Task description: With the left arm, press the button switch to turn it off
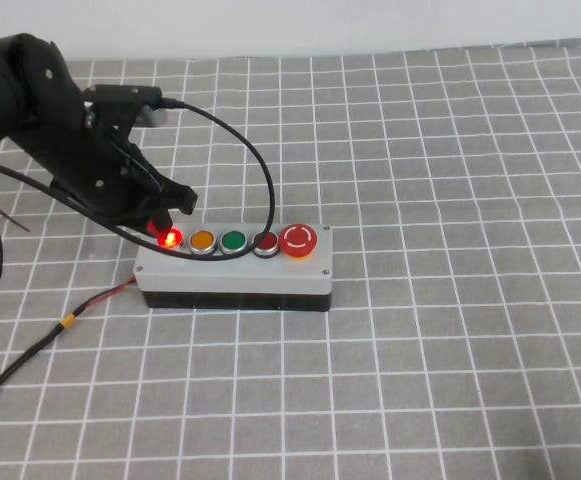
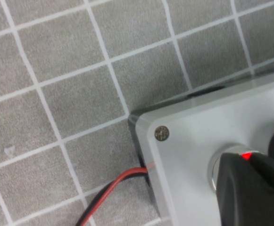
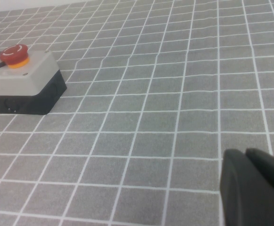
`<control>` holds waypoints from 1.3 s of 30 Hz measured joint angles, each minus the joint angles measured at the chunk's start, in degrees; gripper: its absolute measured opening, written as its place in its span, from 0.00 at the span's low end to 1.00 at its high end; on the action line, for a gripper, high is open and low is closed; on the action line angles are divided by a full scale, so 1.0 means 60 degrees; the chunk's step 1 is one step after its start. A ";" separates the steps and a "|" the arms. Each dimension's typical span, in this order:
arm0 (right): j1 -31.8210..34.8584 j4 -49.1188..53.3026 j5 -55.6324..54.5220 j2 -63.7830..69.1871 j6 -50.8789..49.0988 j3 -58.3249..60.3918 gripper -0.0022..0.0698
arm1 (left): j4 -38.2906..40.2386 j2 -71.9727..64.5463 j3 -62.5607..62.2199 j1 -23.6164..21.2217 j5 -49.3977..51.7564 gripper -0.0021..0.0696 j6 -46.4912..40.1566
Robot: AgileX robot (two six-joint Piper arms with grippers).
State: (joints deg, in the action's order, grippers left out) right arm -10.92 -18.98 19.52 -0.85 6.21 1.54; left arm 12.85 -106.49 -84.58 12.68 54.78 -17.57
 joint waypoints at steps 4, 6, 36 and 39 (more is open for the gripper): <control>0.0000 0.0000 0.0000 0.0000 0.0000 0.0000 0.01 | 0.0033 -0.0116 -0.0070 0.0000 0.0100 0.02 0.0000; 0.0000 0.0000 0.0000 0.0000 0.0000 0.0000 0.01 | 0.0033 -0.0137 -0.0111 0.0000 0.0122 0.02 0.0000; 0.0000 0.0000 0.0000 0.0000 0.0000 0.0000 0.01 | 0.0152 1.1381 0.8444 0.0000 -0.5528 0.02 -0.0187; 0.0000 0.0000 0.0000 0.0000 0.0000 0.0000 0.01 | 0.0168 1.2664 0.9522 0.0000 -0.5963 0.02 -0.0187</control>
State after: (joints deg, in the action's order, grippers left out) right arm -10.92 -18.98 19.52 -0.85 6.21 1.54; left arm 13.85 -30.51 -27.45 12.68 19.00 -18.70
